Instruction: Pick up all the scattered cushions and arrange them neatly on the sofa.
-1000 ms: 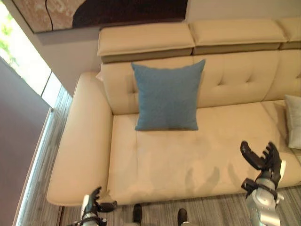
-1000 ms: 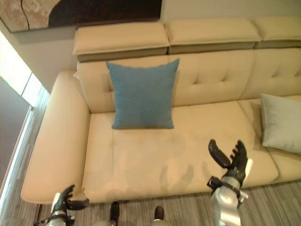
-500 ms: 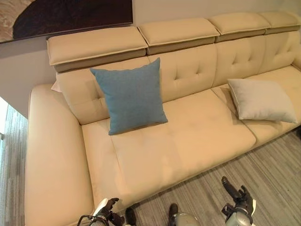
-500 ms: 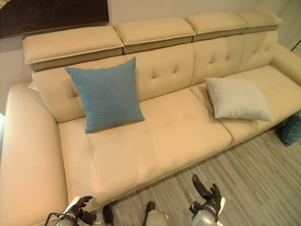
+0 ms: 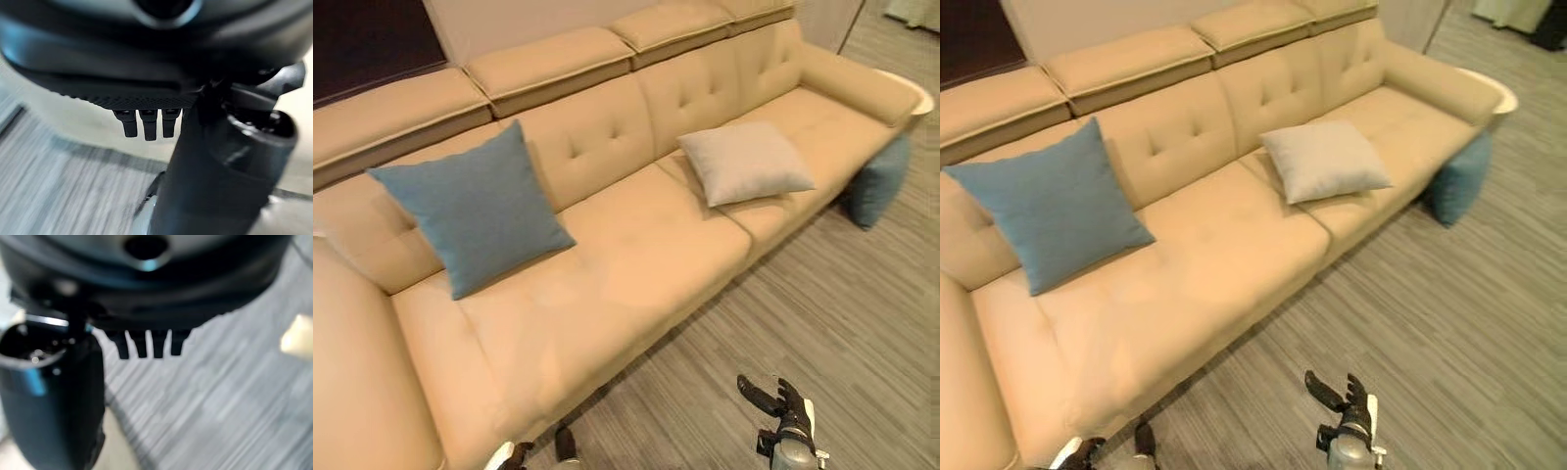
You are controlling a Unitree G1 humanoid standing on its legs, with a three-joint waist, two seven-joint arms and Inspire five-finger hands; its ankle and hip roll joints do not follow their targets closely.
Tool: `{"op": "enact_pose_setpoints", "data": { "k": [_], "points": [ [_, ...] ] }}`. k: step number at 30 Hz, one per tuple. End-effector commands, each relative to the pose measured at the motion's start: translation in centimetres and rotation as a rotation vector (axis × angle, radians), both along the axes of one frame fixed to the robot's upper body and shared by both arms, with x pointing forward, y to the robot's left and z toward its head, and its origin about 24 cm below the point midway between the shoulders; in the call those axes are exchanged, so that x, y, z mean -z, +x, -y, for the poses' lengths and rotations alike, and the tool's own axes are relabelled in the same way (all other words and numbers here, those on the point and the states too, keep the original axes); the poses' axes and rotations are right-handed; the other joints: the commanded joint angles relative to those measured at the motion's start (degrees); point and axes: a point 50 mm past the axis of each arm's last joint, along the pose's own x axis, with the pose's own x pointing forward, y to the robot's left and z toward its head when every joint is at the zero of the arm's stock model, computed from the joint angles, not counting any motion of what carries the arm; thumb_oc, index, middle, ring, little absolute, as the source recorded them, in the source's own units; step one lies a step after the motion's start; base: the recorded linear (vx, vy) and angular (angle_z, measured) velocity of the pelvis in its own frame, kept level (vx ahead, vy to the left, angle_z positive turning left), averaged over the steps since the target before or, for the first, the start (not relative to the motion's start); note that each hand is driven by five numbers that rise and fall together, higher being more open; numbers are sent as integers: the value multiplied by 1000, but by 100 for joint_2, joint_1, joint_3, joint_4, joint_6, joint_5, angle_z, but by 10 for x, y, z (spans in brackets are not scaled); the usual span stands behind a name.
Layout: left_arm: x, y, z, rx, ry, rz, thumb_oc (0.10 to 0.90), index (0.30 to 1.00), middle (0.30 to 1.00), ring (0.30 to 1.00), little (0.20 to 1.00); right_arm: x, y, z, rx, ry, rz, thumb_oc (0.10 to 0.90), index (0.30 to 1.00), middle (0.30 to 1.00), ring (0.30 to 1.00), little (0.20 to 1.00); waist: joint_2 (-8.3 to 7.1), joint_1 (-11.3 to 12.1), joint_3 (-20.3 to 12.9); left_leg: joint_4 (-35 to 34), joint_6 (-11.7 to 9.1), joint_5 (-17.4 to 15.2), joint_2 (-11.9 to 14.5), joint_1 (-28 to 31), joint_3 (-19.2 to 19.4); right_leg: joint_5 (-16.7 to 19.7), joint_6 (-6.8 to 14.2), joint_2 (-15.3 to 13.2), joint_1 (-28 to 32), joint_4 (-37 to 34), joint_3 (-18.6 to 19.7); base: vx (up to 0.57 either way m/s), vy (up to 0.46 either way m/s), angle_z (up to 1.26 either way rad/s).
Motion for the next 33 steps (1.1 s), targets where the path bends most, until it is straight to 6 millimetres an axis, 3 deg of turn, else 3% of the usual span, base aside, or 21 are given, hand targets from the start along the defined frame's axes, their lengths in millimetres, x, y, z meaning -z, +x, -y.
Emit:
{"op": "enact_pose_setpoints", "data": {
  "k": [1,4,6,9,11,12,13,14,15,17,20,21,22,24,25,26,29,30,33],
  "points": [
    [-11,56,60,45,-214,224,800,900,900,900,900,-15,18,12,-49,-72,73,800,900,900,900,900,219,-42,395,560,167,-1380,-1289,-668,-629,-97,199,2,196,-199,311,-159,-117,-87],
    [-3,43,66,166,-155,133,800,900,900,900,900,-7,11,13,-102,-112,-13,800,900,900,900,900,184,-115,300,1363,353,-1929,-1904,-654,-625,53,209,-27,30,-282,457,-77,-54,-96],
    [6,24,69,232,-113,44,800,900,900,900,900,-2,7,8,-147,-113,-52,800,900,900,900,900,346,-196,176,682,589,-2107,-2128,-90,-644,103,233,193,-76,-229,599,40,0,-34],
    [8,23,68,215,-95,24,800,900,900,900,900,0,8,4,-156,-94,-59,800,900,900,900,900,319,-188,188,564,597,-2025,-2316,-174,-849,177,309,244,-232,-166,664,-20,-24,-49],
    [9,22,64,185,-92,5,800,900,900,900,900,2,9,-1,-184,-88,-70,800,900,900,900,900,315,-216,129,310,672,-2024,-2173,1,-726,102,372,288,-375,118,634,40,-39,-36],
    [7,27,63,181,-88,25,800,900,900,900,900,3,9,-4,-192,-84,-75,800,900,900,900,900,325,-189,152,264,708,-2050,-2085,27,-642,87,429,212,-571,510,494,9,-43,-40],
    [6,31,63,188,-81,43,800,900,900,900,900,4,10,-6,-195,-77,-81,800,900,900,900,900,326,-110,185,253,721,-2117,-1984,46,-515,84,520,-45,-723,840,-15,-6,-33,-75],
    [6,31,63,188,-81,43,800,900,900,900,900,4,9,-6,-195,-77,-81,800,900,900,900,900,326,-110,181,253,721,-2116,-1984,42,-516,85,520,-45,-727,840,-15,59,-70,-116],
    [2,40,63,203,-64,80,800,900,900,900,900,6,7,-7,-163,-61,-84,800,900,900,900,900,365,4,153,266,686,-2222,-1746,91,-172,20,472,-643,-631,1083,-1265,65,-53,-91],
    [0,45,62,191,-58,94,800,900,900,900,900,6,7,-7,-145,-56,-81,800,900,900,900,900,371,12,152,279,699,-2271,-1688,173,-79,15,430,-810,-592,1178,-1478,135,-79,-97],
    [-6,60,63,111,-115,153,800,900,900,900,900,6,4,-1,-98,-59,-90,800,900,900,900,900,372,-37,44,204,675,-2321,-1629,348,77,150,460,-905,-599,841,-1333,191,-138,-74],
    [-10,68,74,25,-277,193,800,900,900,900,900,4,3,5,-58,-48,-81,800,900,900,900,900,475,-199,27,80,629,-2347,-1547,511,50,372,552,-952,-893,676,-921,135,-120,-38],
    [-10,68,74,25,-277,193,800,900,900,900,900,4,3,5,-58,-48,-80,800,900,900,900,900,477,-196,12,71,630,-2332,-1547,493,53,392,551,-949,-908,658,-920,208,-173,-22],
    [-13,73,74,54,-274,210,800,900,900,900,900,2,1,16,-25,-54,-79,800,900,900,900,900,598,-496,81,-29,502,-2455,-1407,826,-29,856,731,-1203,-1334,86,-345,262,-236,-4],
    [-13,73,75,54,-274,210,800,900,900,900,900,2,1,16,-25,-54,-79,800,900,900,900,900,612,-491,98,-36,498,-2466,-1393,855,-25,855,732,-1187,-1305,74,-346,353,-369,-9],
    [-12,72,70,57,-239,203,800,900,900,900,900,3,-4,20,-14,-62,-96,800,900,900,900,900,631,-609,110,-66,413,-2545,-1320,1014,-58,1096,879,-1319,-1411,-311,-165,269,-327,-3],
    [-8,66,64,95,-180,164,800,900,900,900,900,2,-7,27,12,-74,-104,800,900,900,900,900,645,-675,126,-72,299,-2627,-1180,1236,-49,1245,995,-1477,-1426,-408,-308,268,-372,9],
    [-8,63,60,87,-173,161,800,900,900,900,900,2,-11,31,36,-74,-110,800,900,900,900,900,593,-648,-3,-121,222,-2675,-1114,1380,29,1323,1086,-1493,-1265,-495,-526,256,-392,-18],
    [-3,51,51,-31,-194,142,800,900,900,900,900,0,-11,36,56,-69,-93,800,900,900,900,900,667,-650,-83,153,33,-2422,-673,1436,134,1136,954,-1271,-1240,-204,-457,300,-563,-39]
  ]
}}
